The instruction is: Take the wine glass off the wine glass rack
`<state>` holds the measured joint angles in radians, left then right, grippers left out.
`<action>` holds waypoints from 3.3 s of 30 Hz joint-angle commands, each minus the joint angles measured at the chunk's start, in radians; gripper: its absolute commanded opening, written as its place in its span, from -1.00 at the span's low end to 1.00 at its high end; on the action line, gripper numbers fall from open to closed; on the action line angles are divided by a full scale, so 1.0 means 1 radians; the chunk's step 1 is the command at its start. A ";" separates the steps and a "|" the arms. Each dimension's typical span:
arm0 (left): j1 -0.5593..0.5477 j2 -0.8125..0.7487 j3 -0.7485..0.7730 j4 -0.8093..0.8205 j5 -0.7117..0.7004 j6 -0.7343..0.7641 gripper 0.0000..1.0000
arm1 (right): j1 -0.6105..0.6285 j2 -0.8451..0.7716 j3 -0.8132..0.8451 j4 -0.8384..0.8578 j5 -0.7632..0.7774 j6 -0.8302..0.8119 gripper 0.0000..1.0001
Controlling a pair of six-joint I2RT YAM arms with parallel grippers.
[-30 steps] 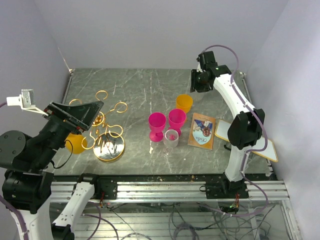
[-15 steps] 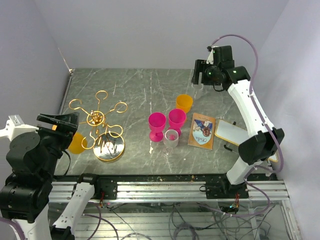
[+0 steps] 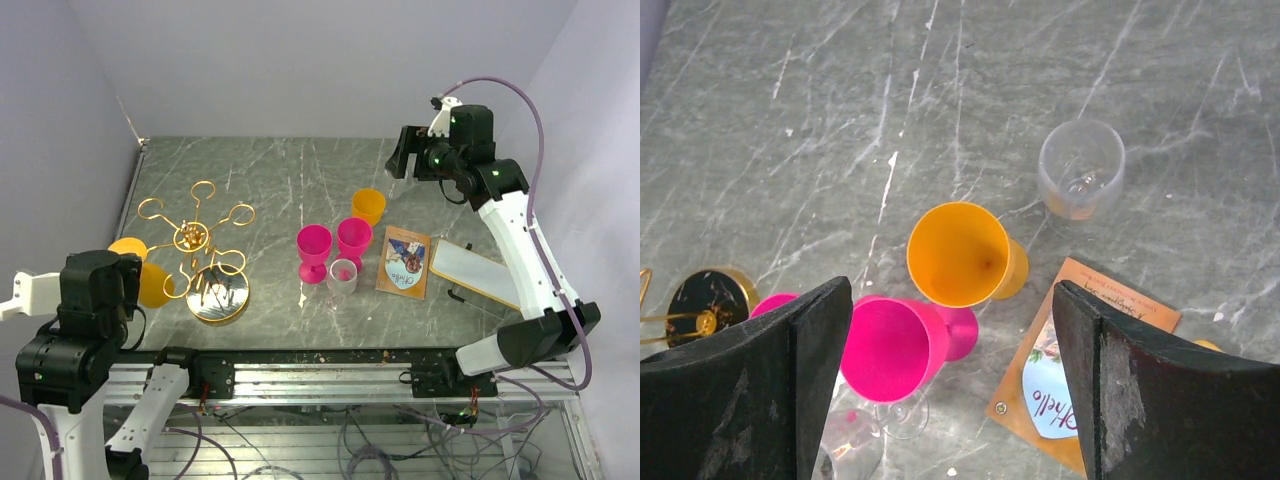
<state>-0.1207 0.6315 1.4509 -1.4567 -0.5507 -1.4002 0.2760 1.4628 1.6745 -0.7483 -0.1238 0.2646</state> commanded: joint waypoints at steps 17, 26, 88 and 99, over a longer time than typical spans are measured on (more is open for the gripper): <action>-0.004 0.136 -0.099 -0.037 -0.191 -0.253 0.35 | 0.015 -0.094 -0.060 0.072 -0.084 0.011 0.64; -0.004 0.126 -0.143 -0.023 -0.218 -0.264 0.02 | 0.015 -0.093 -0.054 0.071 -0.095 0.012 0.64; -0.005 0.036 -0.025 -0.037 -0.124 -0.314 -0.86 | 0.016 -0.156 -0.086 0.100 -0.096 -0.006 0.86; -0.007 0.018 -0.034 0.065 -0.133 -0.302 -0.86 | 0.015 -0.162 -0.091 0.101 -0.094 -0.008 0.86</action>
<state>-0.1207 0.6643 1.4090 -1.4551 -0.6731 -1.6947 0.2882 1.3243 1.5925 -0.6697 -0.2142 0.2691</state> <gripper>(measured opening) 0.083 0.929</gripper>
